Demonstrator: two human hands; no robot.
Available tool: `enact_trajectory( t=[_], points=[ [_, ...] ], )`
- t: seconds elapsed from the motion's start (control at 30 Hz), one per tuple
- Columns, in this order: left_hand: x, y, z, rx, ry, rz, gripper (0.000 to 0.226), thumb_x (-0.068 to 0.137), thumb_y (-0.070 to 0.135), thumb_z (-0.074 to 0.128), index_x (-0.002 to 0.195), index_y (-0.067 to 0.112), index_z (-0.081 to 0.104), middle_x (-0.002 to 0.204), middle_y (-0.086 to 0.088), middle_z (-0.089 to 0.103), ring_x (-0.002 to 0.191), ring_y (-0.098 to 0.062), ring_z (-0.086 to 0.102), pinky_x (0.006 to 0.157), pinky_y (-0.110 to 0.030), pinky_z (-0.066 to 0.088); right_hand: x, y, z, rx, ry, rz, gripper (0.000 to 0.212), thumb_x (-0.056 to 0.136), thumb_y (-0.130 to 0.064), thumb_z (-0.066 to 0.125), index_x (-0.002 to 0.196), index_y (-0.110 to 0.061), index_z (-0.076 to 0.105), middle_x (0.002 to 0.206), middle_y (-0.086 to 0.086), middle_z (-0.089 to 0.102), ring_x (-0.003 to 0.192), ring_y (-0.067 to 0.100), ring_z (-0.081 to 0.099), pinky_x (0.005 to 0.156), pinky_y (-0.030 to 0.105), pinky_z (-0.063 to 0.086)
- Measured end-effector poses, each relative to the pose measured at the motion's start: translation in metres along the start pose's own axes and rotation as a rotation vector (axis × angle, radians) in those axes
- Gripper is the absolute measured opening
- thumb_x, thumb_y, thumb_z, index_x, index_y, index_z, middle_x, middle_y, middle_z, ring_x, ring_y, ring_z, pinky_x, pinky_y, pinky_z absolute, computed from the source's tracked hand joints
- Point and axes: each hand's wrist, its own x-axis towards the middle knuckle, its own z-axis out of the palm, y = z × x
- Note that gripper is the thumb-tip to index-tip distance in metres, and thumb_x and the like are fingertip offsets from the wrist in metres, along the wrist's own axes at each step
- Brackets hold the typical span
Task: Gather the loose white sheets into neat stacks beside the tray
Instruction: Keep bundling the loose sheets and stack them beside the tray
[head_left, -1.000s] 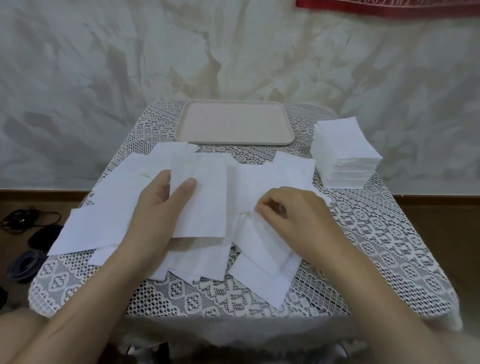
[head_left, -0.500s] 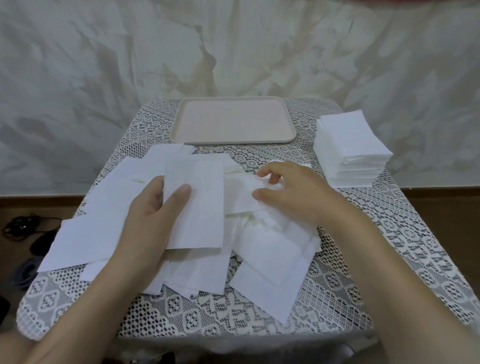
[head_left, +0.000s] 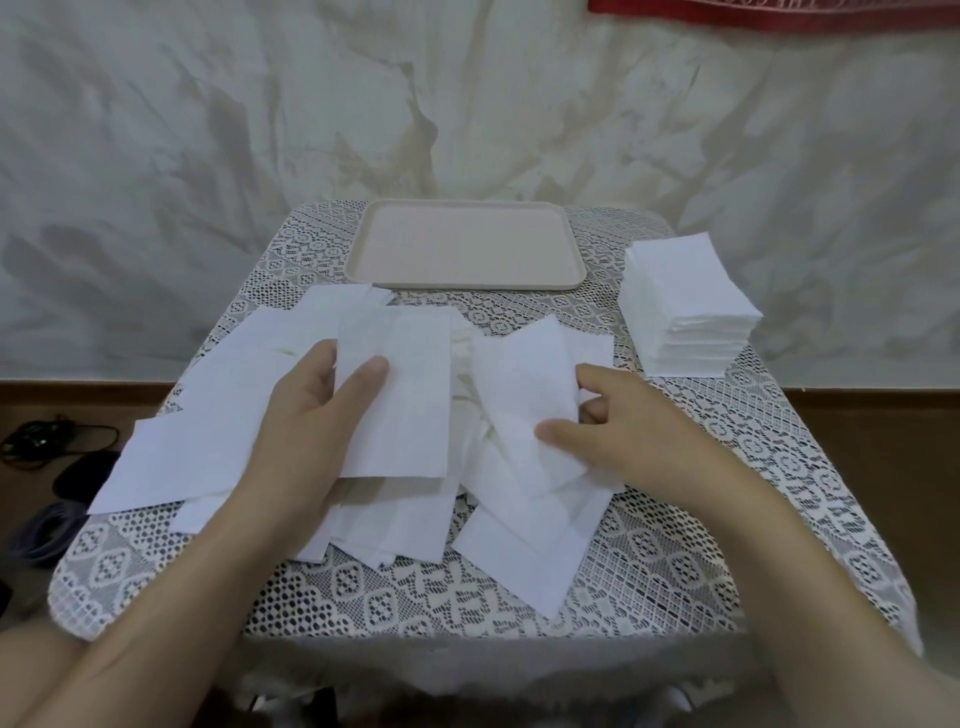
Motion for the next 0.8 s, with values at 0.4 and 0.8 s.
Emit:
enact_trajectory(
  t=[0.4,0.8],
  points=[
    [0.002,-0.001,-0.003,-0.036,0.01,-0.013,0.06,0.087,0.053,0.079,0.116,0.004,0.062,0.115,-0.034,0.064,0.093,-0.033,0.066,0.083,-0.055,0.049,0.02,-0.007,-0.004,-0.103,0.337,-0.08,0.008,0.095,-0.028,0.065,0.088,-0.025,0.065,0.077,-0.009,0.064,0.072,0.015,0.056,0.069,0.034,0.041],
    [0.007,-0.008,-0.008,-0.009,0.013,-0.011,0.017,0.102,0.03,0.066,0.111,0.018,0.074,0.11,-0.019,0.076,0.094,-0.03,0.074,0.089,-0.053,0.054,0.027,-0.02,0.004,-0.289,0.105,0.039,0.029,0.094,-0.031,0.067,0.073,-0.019,0.05,0.067,-0.005,0.049,0.068,0.019,0.047,0.059,0.031,0.033]
  ],
)
